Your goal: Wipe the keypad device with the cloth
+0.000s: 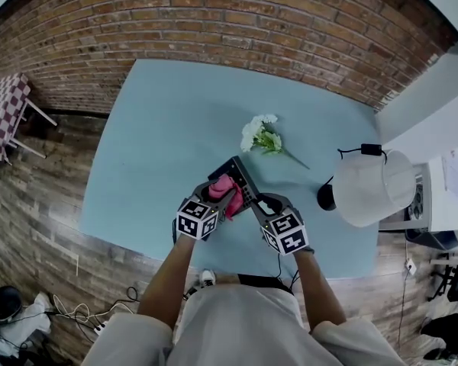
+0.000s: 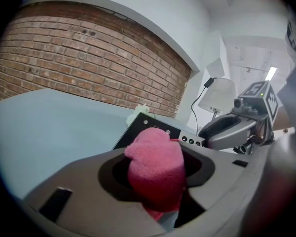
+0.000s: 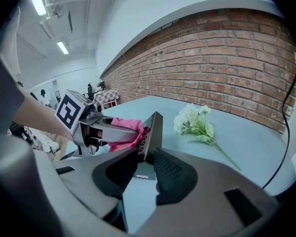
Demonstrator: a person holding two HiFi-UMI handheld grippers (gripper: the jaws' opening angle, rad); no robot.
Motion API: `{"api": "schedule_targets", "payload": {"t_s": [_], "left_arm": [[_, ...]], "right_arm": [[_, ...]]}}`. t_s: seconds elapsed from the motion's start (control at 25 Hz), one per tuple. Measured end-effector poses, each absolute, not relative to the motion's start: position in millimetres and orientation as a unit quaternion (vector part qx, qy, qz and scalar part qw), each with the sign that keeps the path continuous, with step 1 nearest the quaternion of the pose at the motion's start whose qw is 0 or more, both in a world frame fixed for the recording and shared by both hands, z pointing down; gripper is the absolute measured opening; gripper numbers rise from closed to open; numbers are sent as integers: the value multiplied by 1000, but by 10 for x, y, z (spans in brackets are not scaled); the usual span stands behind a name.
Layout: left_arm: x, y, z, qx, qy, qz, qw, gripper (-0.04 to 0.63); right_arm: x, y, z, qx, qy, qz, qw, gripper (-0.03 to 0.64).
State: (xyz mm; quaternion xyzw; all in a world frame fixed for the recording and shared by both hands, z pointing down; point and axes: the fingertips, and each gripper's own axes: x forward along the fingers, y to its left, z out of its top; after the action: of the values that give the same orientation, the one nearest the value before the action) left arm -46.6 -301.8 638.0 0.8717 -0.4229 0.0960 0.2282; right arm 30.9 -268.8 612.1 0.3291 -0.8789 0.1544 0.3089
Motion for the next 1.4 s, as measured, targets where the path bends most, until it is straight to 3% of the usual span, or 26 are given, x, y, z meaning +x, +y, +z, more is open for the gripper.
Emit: {"api": "schedule_targets", "payload": {"t_s": [0.8, 1.04, 1.4], "left_arm": [[-736, -2770, 6763, 846, -440, 130, 271, 229], [-872, -2660, 6819, 845, -427, 212, 240, 229], [-447, -2971, 5710, 899, -395, 91, 167, 229]], "right_arm": [[313, -2691, 6132, 343, -876, 156, 302, 130], [341, -2656, 6084, 356, -876, 175, 273, 129], [430, -2468, 6035, 343, -884, 143, 286, 129]]}}
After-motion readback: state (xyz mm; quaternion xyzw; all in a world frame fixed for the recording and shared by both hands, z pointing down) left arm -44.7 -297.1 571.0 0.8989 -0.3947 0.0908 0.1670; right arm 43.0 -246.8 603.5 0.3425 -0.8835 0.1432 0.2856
